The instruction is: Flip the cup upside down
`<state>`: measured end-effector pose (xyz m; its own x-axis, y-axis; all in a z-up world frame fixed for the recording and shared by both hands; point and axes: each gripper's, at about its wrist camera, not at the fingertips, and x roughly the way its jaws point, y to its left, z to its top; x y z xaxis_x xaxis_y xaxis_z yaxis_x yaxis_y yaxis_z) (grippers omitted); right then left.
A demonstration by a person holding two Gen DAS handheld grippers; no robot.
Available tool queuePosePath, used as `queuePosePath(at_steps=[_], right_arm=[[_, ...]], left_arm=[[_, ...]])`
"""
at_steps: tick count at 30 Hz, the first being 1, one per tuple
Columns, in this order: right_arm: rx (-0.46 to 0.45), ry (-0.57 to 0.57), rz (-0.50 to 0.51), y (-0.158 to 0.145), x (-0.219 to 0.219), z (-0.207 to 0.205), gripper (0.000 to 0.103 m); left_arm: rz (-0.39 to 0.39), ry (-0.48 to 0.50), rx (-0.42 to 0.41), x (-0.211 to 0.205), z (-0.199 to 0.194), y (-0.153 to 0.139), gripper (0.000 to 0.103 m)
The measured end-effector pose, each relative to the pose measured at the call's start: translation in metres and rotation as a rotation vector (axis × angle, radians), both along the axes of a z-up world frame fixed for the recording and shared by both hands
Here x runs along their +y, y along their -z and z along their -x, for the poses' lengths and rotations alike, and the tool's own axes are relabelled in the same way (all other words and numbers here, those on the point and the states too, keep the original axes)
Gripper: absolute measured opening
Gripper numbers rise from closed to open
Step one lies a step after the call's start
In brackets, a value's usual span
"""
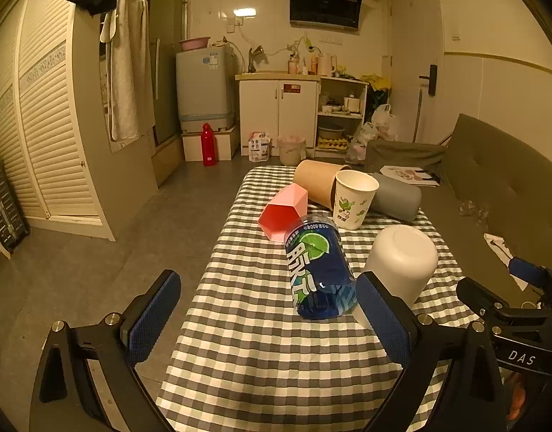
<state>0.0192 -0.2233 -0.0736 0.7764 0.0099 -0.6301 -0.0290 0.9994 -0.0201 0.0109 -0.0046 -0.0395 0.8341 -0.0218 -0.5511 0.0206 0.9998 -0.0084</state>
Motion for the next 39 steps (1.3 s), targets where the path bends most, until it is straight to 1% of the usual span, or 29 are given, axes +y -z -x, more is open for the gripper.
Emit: queuePosePath(at_steps=[39], right_arm=[[0.019,-0.006,0.009,0.0055,0.0016,0.0010,0.103]], left_arm=[[0.005,-0.003,0.006,0.0004,0.0000,0.0007,0.101]])
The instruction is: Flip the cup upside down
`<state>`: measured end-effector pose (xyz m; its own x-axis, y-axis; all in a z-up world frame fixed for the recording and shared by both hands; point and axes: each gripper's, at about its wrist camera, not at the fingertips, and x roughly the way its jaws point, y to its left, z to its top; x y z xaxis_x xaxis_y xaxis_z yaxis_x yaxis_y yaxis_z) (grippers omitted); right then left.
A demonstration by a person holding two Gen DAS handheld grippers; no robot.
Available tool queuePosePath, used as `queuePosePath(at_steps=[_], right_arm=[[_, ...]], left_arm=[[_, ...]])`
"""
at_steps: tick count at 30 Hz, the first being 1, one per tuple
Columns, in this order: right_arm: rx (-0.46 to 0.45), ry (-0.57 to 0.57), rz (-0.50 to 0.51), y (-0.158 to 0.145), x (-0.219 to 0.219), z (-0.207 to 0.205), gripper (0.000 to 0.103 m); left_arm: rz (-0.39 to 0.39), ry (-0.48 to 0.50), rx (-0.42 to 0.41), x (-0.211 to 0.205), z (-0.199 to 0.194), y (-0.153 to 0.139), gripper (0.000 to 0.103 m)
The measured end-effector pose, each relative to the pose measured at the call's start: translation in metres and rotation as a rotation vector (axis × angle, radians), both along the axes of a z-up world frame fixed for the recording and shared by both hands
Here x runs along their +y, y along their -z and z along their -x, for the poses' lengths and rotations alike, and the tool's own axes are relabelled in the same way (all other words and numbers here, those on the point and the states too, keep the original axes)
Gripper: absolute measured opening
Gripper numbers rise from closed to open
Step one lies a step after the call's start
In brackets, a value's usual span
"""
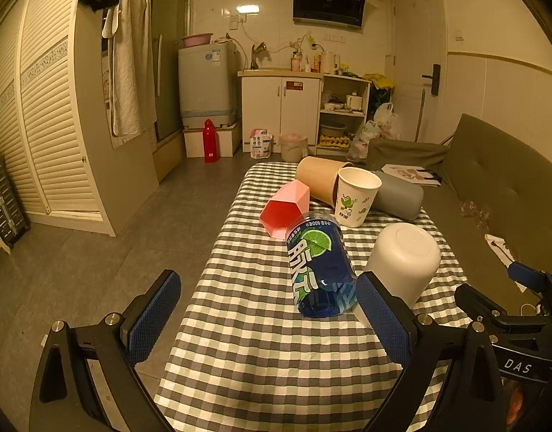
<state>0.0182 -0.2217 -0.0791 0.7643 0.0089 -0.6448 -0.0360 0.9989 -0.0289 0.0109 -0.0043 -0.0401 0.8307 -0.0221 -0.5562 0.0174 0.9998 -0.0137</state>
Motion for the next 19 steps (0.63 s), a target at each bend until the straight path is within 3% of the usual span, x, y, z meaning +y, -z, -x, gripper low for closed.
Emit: queuePosePath(at_steps=[19], right_arm=[[0.009,-0.004,0.010,0.0003,-0.0004,0.0010,0.103]], left_arm=[[0.002,-0.002,0.000,0.0040,0.0031,0.0006,0.101]])
